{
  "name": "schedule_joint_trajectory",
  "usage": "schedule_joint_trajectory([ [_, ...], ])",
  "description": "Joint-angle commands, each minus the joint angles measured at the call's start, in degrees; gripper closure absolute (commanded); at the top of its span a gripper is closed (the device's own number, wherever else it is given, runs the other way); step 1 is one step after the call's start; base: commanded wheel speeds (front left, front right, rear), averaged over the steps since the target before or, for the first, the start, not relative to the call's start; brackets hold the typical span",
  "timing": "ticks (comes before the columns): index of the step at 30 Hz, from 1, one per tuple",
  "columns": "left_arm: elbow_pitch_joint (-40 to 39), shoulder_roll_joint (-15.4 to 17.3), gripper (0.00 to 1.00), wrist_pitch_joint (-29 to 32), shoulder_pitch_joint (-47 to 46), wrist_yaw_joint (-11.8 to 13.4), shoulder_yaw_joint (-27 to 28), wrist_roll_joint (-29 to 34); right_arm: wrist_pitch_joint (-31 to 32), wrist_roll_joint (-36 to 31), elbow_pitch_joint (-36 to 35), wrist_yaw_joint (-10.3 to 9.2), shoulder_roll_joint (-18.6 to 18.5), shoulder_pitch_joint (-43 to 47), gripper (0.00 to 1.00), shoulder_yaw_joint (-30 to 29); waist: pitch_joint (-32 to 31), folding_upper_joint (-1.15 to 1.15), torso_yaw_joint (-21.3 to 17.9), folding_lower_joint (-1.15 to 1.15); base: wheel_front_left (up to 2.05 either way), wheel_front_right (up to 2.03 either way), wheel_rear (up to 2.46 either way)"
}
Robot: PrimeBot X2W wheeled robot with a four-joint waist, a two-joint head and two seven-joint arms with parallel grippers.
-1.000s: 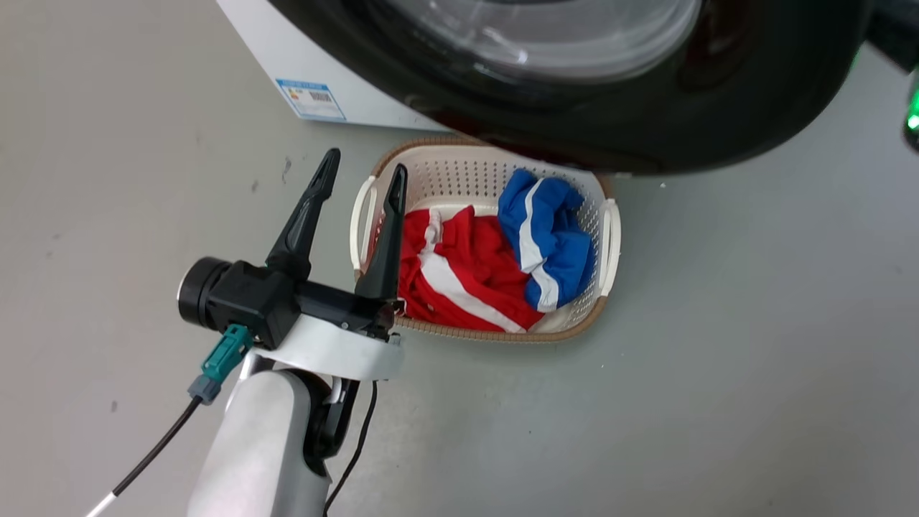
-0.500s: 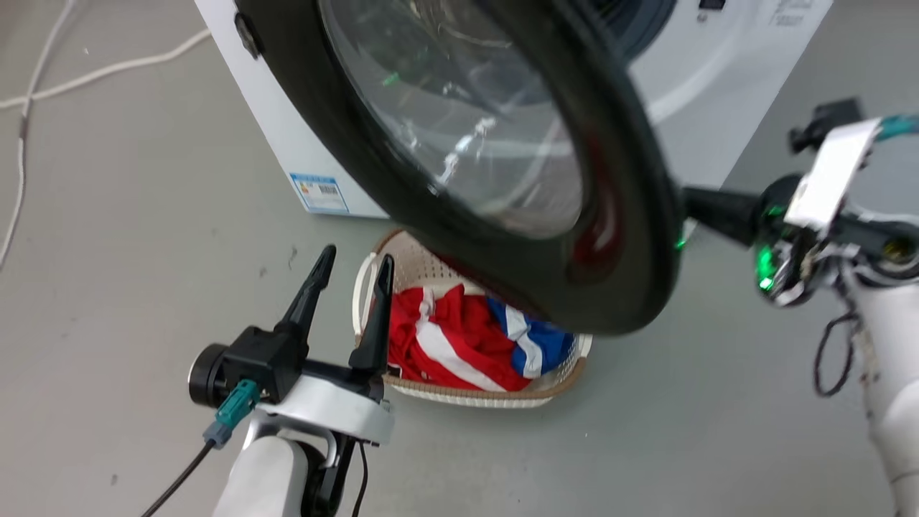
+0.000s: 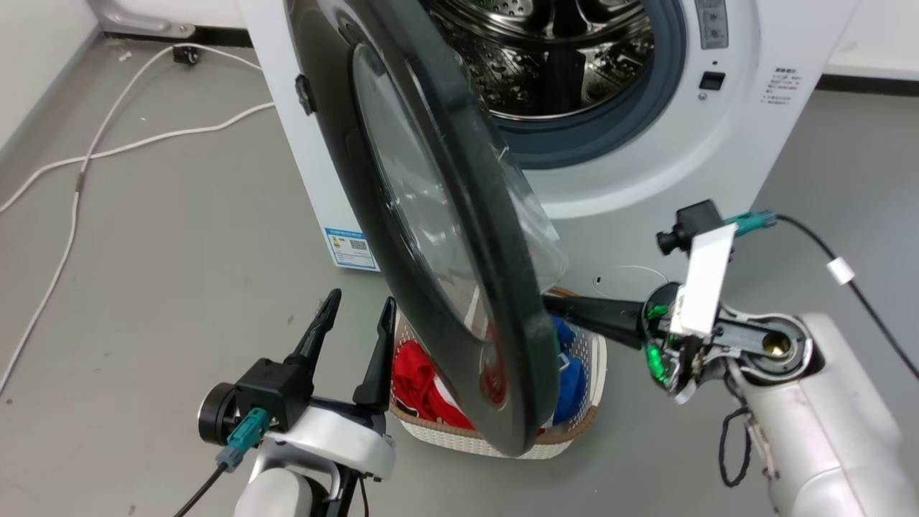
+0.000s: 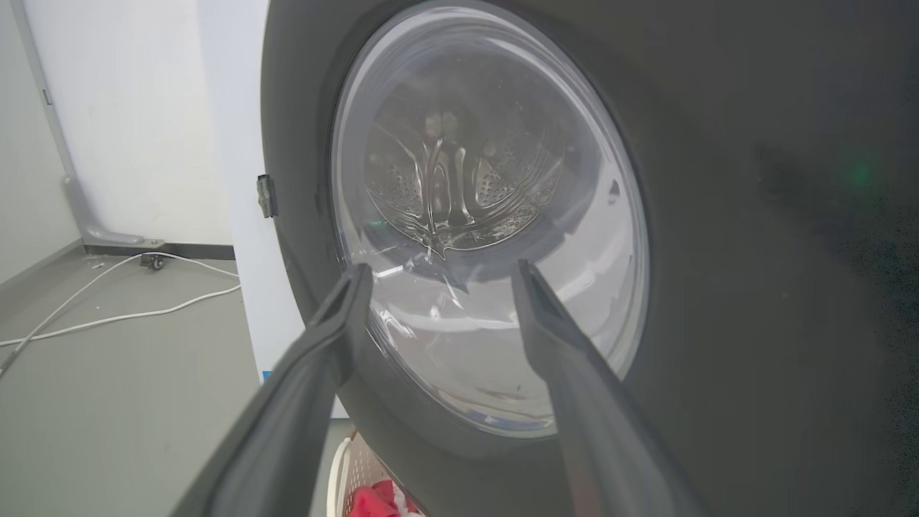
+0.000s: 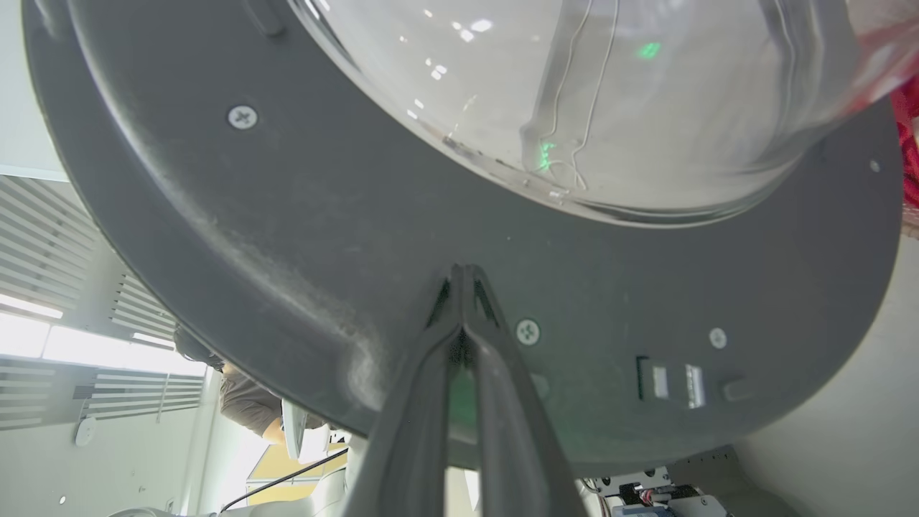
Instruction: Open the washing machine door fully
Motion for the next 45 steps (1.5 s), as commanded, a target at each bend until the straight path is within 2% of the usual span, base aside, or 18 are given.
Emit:
schedule_joint_trajectory([
  [1,0.22,-0.06,0.0,-0.15,0.93,0.0,-0.03,0.08,-0.15,-0.01,-0.64,0.14,0.85,1.41,1.0,0.42,-0.73,0.0,0.61,0.01,0.0,0.0,0.0],
  [6,0.54,-0.07,0.0,-0.15,1.41,0.0,-0.09,-0.03,-2.06,-0.47,-2.49,0.14,2.12,3.61,1.0,0.88,-1.62,0.0,1.07,0.01,0.0,0.0,0.0],
  [10,0.67,-0.06,0.0,-0.15,1.92,0.0,0.18,0.24,-7.0,-1.67,-4.1,0.14,2.3,5.2,1.0,-0.85,-2.0,0.0,0.81,0.01,0.0,0.0,0.0],
  [18,0.97,0.08,0.0,-0.15,2.96,0.03,0.96,0.62,-19.87,0.3,-9.02,0.14,3.05,10.15,1.0,-8.41,-2.79,0.0,-1.75,0.01,0.0,0.0,0.0],
  [26,1.55,0.1,0.0,-0.15,3.95,0.06,2.55,1.02,-30.22,-0.1,-16.08,0.14,2.05,20.19,1.0,-16.33,-3.86,0.0,-4.49,0.01,0.0,0.0,0.0],
  [28,1.67,0.16,0.0,-0.15,4.37,0.06,2.92,1.09,-33.9,-1.28,-17.19,0.14,1.99,22.6,0.54,-18.46,-4.05,0.0,-5.1,0.01,0.0,0.0,0.0],
  [29,1.67,0.16,0.0,-0.15,4.46,0.06,3.1,1.1,-35.69,-2.19,-17.67,0.14,2.06,23.73,0.01,-19.24,-4.08,0.0,-5.38,0.01,0.0,0.0,0.0],
  [33,1.8,0.19,0.0,-0.15,4.7,0.06,3.84,1.14,-43.2,-7.34,-20.08,0.14,2.17,27.35,0.0,-21.02,-4.24,0.0,-6.26,0.01,0.0,0.0,0.0],
  [37,1.93,0.27,0.0,-0.15,4.87,0.05,4.4,1.3,-51.75,-18.02,-22.63,0.14,0.75,29.9,0.0,-20.61,-4.45,0.0,-6.97,0.01,0.0,0.0,0.0],
  [39,1.91,0.34,0.0,-0.15,4.93,0.04,4.63,1.42,-56.08,-26.08,-24.13,0.14,-1.51,30.86,0.0,-20.08,-4.51,0.0,-7.23,0.01,0.0,0.0,0.0],
  [45,1.87,0.42,0.0,-0.15,5.13,0.04,5.27,1.56,-63.58,-48.81,-28.62,0.09,-3.45,32.38,0.0,-19.2,-4.73,0.0,-7.71,0.01,0.0,0.0,0.0],
])
